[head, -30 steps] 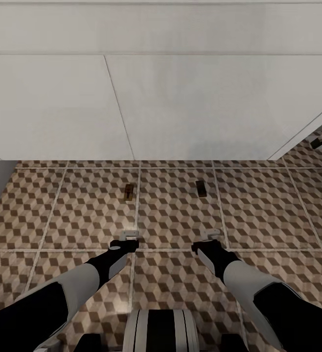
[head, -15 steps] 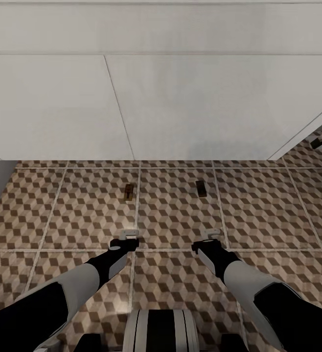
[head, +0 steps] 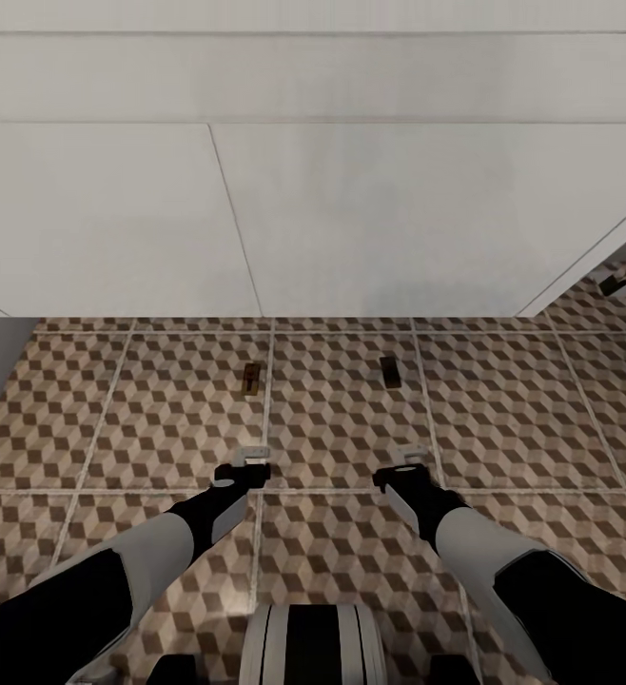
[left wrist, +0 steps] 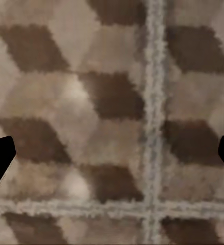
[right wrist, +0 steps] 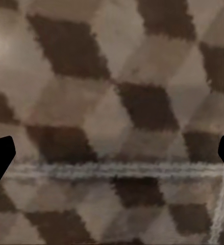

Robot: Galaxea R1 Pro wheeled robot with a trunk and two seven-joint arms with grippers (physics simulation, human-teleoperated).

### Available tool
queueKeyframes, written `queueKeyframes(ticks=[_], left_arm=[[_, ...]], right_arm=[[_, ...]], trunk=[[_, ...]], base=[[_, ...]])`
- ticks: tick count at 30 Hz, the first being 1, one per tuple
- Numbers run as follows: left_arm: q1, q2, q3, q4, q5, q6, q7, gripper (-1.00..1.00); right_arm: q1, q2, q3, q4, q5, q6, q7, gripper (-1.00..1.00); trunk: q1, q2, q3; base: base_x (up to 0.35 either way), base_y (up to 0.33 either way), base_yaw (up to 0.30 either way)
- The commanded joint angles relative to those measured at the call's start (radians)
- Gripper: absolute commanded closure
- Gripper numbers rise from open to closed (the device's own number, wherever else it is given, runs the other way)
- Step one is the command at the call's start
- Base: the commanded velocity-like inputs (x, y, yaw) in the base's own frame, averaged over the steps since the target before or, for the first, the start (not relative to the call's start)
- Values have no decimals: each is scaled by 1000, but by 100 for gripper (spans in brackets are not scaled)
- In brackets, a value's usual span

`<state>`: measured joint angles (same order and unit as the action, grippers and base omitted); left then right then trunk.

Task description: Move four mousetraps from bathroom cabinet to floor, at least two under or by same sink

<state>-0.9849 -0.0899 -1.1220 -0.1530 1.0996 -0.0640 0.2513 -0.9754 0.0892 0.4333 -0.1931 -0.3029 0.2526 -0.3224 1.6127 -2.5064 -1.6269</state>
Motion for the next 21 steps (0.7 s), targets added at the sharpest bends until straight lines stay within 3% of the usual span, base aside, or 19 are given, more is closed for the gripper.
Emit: queueKeyframes(ticks=[1, 21], left_arm=[[0, 0, -9, -1, 9, -3, 5, -100], [0, -1, -8, 0, 9, -2, 8, -100]], right_arm=[[0, -1, 8, -2, -8, 5, -6, -100], [5, 4, 9, -2, -8, -24, -6, -100]], trunk=[[-1, 0, 3], [-10, 5, 81]], base=[[0, 0, 0], [0, 0, 0]])
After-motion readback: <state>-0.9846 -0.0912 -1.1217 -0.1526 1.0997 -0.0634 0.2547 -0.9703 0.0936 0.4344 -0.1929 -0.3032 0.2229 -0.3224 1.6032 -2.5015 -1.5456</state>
